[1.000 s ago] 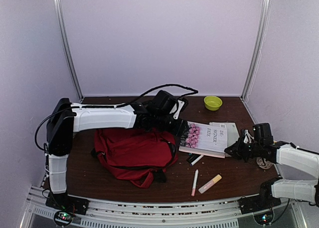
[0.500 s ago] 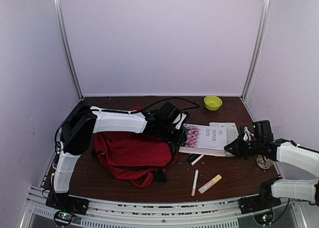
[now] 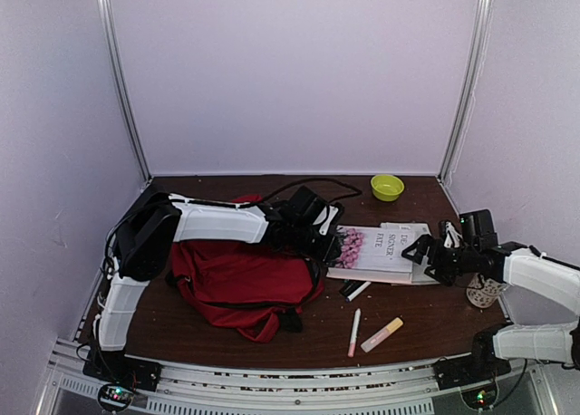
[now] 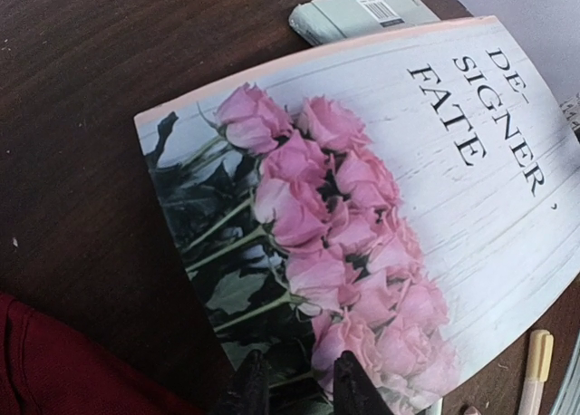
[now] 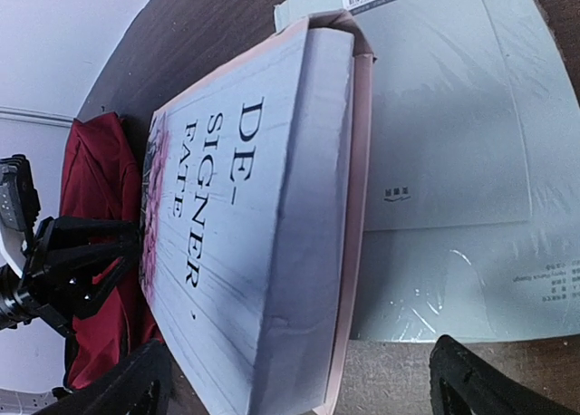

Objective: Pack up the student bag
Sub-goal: Pass from the left arm to the right

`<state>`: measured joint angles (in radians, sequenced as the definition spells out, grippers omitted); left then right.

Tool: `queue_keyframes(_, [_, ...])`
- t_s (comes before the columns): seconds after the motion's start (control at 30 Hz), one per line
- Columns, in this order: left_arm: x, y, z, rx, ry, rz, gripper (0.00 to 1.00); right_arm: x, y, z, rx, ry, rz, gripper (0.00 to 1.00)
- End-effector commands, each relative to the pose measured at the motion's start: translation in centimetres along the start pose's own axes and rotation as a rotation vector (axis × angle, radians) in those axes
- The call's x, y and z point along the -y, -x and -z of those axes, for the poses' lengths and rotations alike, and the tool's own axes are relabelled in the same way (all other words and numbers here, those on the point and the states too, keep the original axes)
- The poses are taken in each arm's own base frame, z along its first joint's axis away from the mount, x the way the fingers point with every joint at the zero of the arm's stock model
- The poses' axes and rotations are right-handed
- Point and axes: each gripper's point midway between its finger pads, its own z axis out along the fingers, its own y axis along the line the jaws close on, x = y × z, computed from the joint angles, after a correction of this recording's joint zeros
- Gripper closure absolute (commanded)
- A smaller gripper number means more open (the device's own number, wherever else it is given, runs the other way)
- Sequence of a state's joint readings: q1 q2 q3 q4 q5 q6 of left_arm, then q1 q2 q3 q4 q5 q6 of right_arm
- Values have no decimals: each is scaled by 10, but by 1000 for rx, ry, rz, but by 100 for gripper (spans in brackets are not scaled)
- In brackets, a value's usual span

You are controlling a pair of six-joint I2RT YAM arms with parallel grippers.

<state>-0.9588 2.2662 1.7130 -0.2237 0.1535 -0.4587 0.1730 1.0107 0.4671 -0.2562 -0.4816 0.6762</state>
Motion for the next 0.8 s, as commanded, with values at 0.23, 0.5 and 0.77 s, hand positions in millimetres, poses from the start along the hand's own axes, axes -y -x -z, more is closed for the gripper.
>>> queue_keyframes(0.23, [-13, -34, -18, -85, 0, 23, 75, -26, 11, -28, -34, 212, -17, 6])
queue_keyframes(0.5, [-11, -35, -18, -86, -13, 23, 75, -46, 2, -35, -83, 396, -62, 17])
queue_keyframes(0.77, [-8, -35, -13, -66, -31, 28, 75, -58, 6, -25, -63, 450, -55, 58])
